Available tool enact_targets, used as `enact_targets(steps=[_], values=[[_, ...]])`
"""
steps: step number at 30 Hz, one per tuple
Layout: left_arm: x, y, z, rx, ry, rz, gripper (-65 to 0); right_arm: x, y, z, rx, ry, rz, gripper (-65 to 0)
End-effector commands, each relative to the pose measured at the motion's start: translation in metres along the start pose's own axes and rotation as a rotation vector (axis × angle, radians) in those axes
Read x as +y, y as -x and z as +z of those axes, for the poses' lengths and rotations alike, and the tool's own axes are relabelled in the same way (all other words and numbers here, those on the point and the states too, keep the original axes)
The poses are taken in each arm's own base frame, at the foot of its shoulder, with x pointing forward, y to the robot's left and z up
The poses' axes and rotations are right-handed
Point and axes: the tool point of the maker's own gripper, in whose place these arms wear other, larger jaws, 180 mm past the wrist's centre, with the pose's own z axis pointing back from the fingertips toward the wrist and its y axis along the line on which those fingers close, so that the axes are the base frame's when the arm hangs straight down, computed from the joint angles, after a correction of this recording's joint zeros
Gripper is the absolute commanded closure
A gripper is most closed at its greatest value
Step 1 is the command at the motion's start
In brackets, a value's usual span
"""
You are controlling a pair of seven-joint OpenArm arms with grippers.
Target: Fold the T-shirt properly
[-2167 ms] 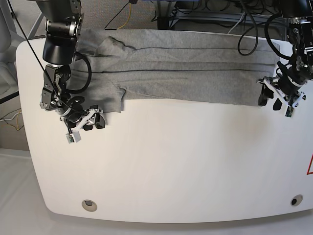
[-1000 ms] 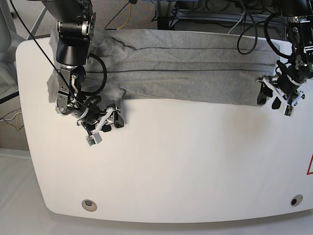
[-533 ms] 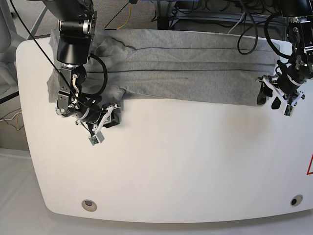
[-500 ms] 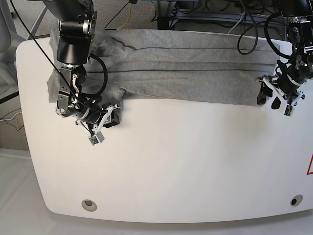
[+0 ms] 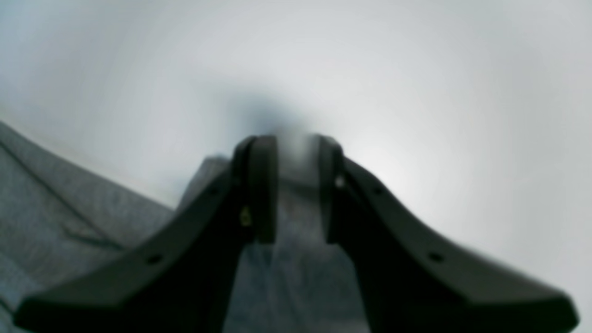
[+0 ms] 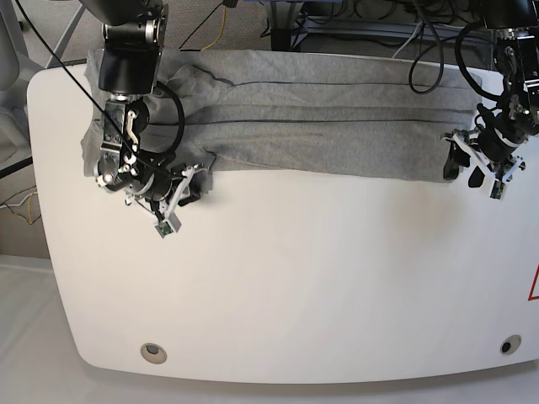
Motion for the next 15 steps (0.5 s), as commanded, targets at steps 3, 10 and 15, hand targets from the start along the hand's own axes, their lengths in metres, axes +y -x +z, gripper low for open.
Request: enact_targets(steps=[3,10,15], values=[[0.006,-0.019,0.005,-0.054,-0.008,-0.018,-31.8,0.004,-0.008,0.017,-0.049,0.010,0.027,-9.1],[0.006,-0.016,0.004,-0.046,-0.005,-0.018,-31.9,0.004,0.022,0.045,-0.031,0.056,0.019,-12.3],[0.004,-0.016,0.004,-0.045,-0.002,-0.020,-31.9,0.007,0.026,0.046,-0.040,0.052,0.001,-15.9]])
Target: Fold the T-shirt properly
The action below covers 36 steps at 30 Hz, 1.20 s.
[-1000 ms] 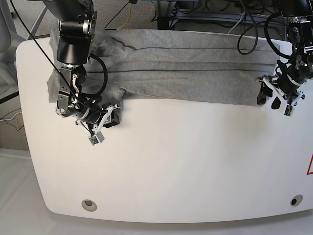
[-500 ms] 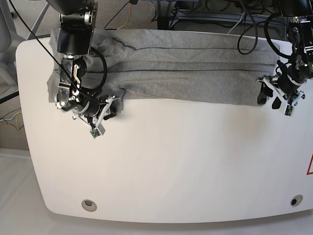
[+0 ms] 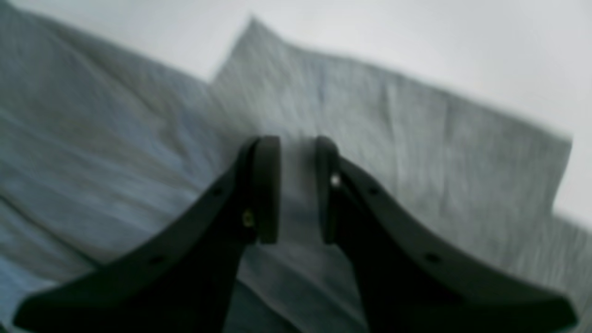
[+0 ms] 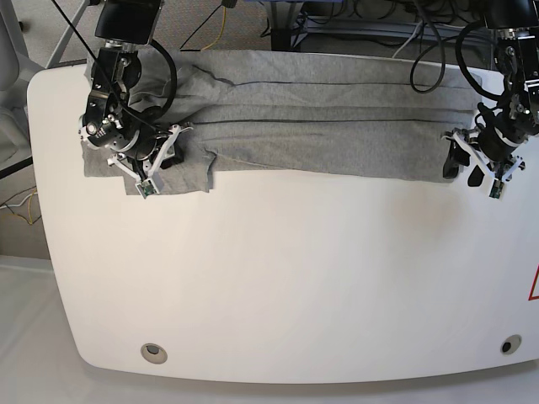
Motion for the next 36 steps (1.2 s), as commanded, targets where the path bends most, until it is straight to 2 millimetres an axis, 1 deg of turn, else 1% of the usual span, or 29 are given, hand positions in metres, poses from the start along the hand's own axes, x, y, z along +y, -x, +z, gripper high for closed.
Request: enact_targets(steps=[1,3,7,11,13,21,23,31,33,36], values=[[0.004,-0.018,0.004,-0.055,-0.003,-0.015,-31.9,0.005,-0.025,0.003,-0.083,-0.018,0.017,-16.5],[-0.001,-0.012,0.001,-0.046,0.004,0.009,-31.9,0.016,-0.046,0.008,-0.140,-0.021,0.040,-17.5],[-0.005,-0.010,0.000,-0.044,0.009,0.017,-32.0,0.025,-0.059,0.003,-0.156,-0.042,0.054,-17.2],[-0.007,-0.008,-0.001,-0.037,0.014,0.020,-31.9,0.026,-0.070,0.002,-0.169,-0.048,0.073,-16.6],[-0.008,-0.008,-0.001,-0.044,0.018,0.020,-32.0,0.035,-0.072,-0.001,-0.150,-0.070,0.121,-15.8],[-0.010,-0.006,-0.001,-0.043,0.019,0.024,-31.9,0.032,-0.064,-0.007,-0.146,-0.096,0.097,-15.6],[-0.012,-0.008,-0.002,-0.053,0.024,0.034,-31.9,0.025,-0.061,-0.011,-0.157,-0.105,0.061,-16.1],[-0.009,-0.010,-0.003,-0.061,0.020,0.039,-32.2,0.017,-0.043,-0.024,-0.120,-0.121,-0.012,-16.1],[-0.007,-0.007,-0.001,-0.049,0.015,0.032,-32.2,0.011,-0.033,-0.030,-0.084,-0.117,-0.035,-16.1],[-0.006,-0.008,-0.001,-0.049,0.012,0.029,-32.1,0.010,-0.030,-0.031,-0.072,-0.117,-0.044,-16.1]])
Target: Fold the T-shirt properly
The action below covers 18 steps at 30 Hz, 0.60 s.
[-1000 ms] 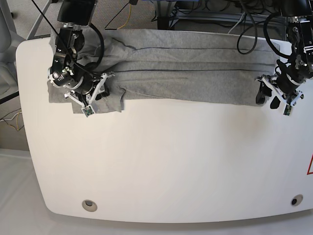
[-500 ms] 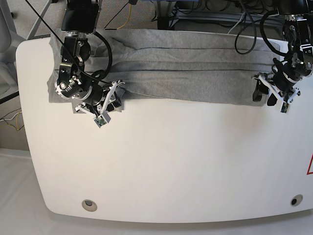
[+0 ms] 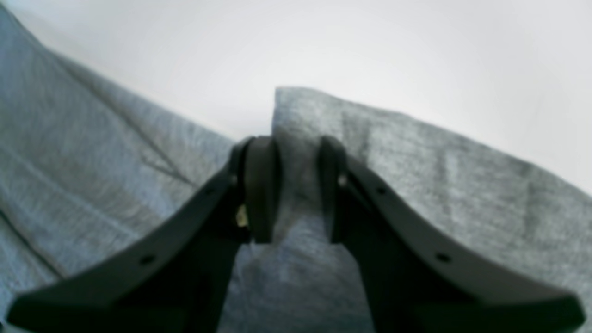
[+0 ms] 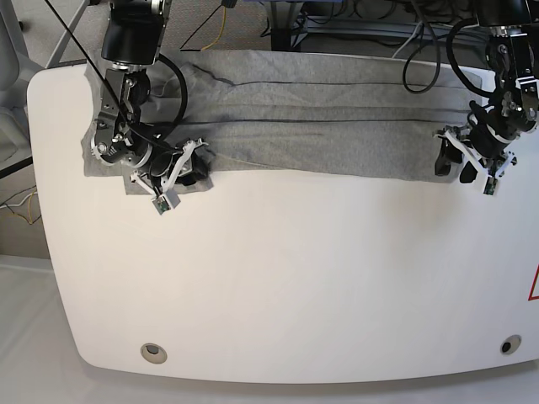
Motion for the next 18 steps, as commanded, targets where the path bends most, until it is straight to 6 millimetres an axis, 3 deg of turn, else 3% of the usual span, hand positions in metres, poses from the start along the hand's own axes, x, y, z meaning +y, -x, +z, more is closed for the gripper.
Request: enact_targets(steps=[1,9,18], values=[[0.006,-0.016,0.005,-0.045,-0.008,-0.017,-32.0,-0.006,0.003,0.002,0.030,0.022,0.010,-16.2],[0.003,-0.016,0.004,-0.050,-0.003,-0.013,-30.9,-0.005,-0.006,0.002,0.025,0.029,0.046,-16.1],[0.002,-0.015,0.004,-0.047,-0.001,-0.016,-23.9,-0.009,-0.021,0.001,0.011,0.042,0.063,-16.1]])
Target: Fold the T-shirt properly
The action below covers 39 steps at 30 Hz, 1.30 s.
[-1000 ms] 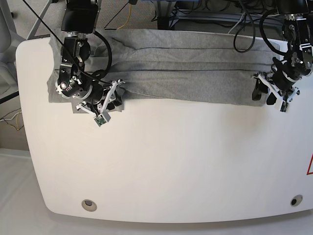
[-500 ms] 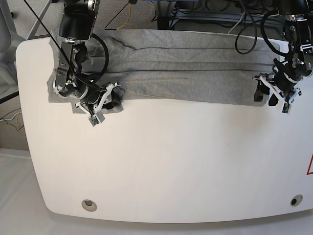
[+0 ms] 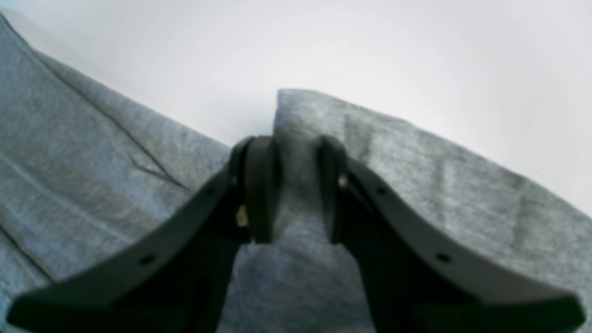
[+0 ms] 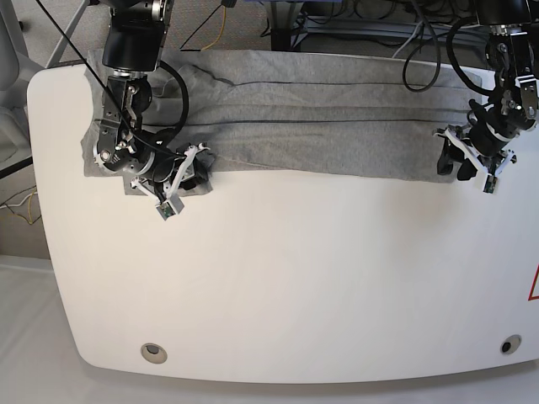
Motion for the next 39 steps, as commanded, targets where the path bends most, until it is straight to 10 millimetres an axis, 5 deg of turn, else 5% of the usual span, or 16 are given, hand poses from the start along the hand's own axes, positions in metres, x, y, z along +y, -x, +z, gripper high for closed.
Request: enact_targets(steps=[1,5,25,39], values=[[0.005,-0.017,0.005,-0.042,-0.005,-0.025,-24.1,-0.010,-0.016,0.003,-0.019,0.029,0.019,-16.3],[0.006,-0.019,0.005,-0.046,-0.009,-0.024,-30.0,-0.014,-0.019,0.003,-0.013,0.039,0.022,-16.5],[0.009,-0.019,0.007,-0.053,-0.020,-0.014,-30.0,-0.049,0.012,0.008,0.075,0.119,0.023,-18.0],[0.010,-0.015,0.026,-0.063,-0.051,-0.023,-29.4,-0.046,-0.024,0.036,-0.065,0.179,0.084,-19.1]])
